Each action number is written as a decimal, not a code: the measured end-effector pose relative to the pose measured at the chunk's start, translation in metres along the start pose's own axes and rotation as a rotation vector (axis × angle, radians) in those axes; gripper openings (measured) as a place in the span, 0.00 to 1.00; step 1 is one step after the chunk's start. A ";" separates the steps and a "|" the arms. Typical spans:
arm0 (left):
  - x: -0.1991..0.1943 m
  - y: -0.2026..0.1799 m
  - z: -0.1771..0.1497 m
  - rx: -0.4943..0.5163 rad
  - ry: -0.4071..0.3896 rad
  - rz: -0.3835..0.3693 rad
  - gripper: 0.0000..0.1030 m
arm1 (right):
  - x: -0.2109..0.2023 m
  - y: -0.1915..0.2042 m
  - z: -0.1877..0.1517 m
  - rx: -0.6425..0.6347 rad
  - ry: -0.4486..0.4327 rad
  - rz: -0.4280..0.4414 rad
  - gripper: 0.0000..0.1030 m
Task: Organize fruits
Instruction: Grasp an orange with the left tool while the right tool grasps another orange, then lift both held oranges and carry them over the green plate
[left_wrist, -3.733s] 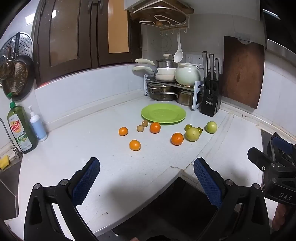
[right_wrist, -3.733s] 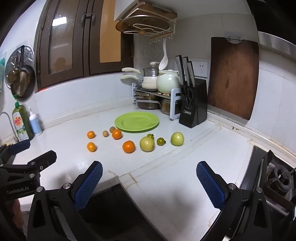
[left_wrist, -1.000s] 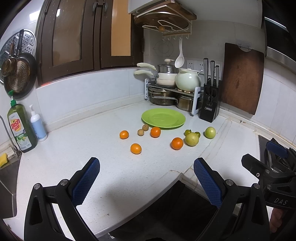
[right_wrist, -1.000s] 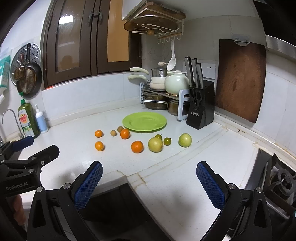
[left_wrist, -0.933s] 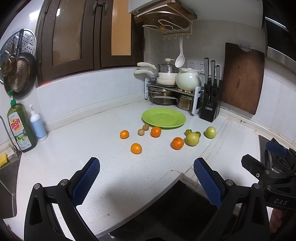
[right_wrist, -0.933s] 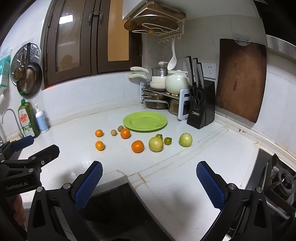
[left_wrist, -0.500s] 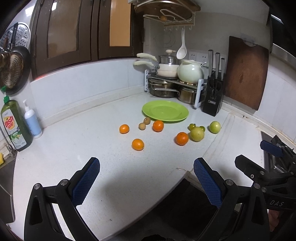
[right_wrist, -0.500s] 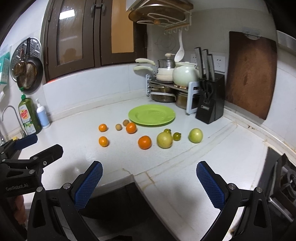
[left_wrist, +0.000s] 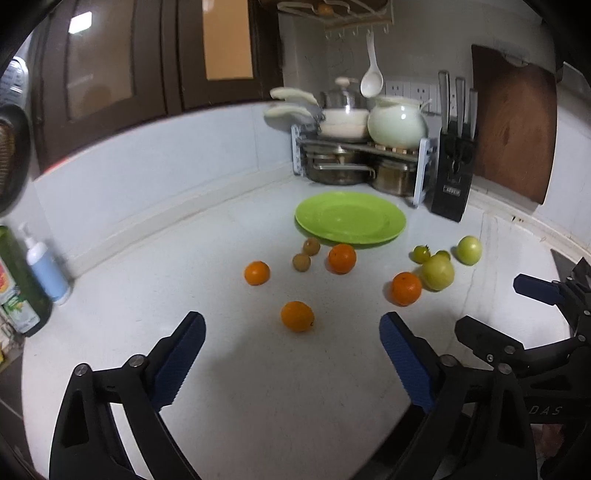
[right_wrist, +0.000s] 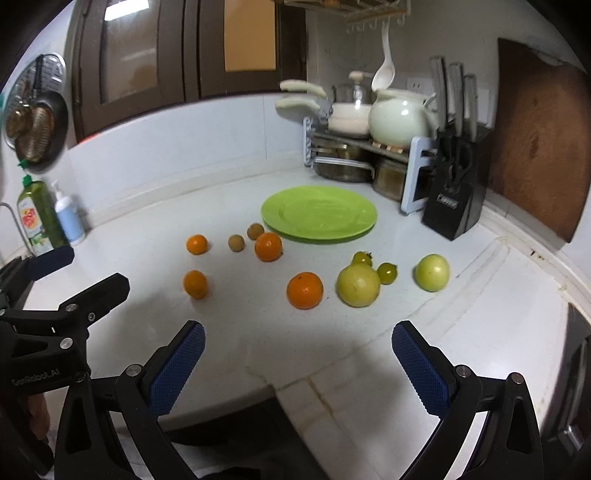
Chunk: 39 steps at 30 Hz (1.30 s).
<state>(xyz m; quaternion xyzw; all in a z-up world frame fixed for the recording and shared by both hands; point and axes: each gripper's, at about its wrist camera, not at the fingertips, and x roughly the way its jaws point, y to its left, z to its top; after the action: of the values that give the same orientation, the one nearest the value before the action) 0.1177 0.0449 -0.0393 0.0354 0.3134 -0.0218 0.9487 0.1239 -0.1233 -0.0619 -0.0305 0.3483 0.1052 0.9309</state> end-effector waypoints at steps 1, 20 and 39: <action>0.007 0.001 0.001 0.000 0.013 -0.006 0.91 | 0.008 0.000 0.002 0.004 0.015 0.003 0.99; 0.111 0.016 -0.003 -0.027 0.224 -0.087 0.65 | 0.109 -0.010 0.010 0.102 0.221 0.042 0.72; 0.139 0.015 0.005 -0.011 0.293 -0.149 0.36 | 0.140 -0.012 0.023 0.115 0.248 0.029 0.51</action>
<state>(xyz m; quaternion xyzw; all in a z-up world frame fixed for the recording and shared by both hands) 0.2330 0.0565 -0.1175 0.0096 0.4500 -0.0850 0.8889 0.2441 -0.1075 -0.1360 0.0149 0.4664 0.0939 0.8795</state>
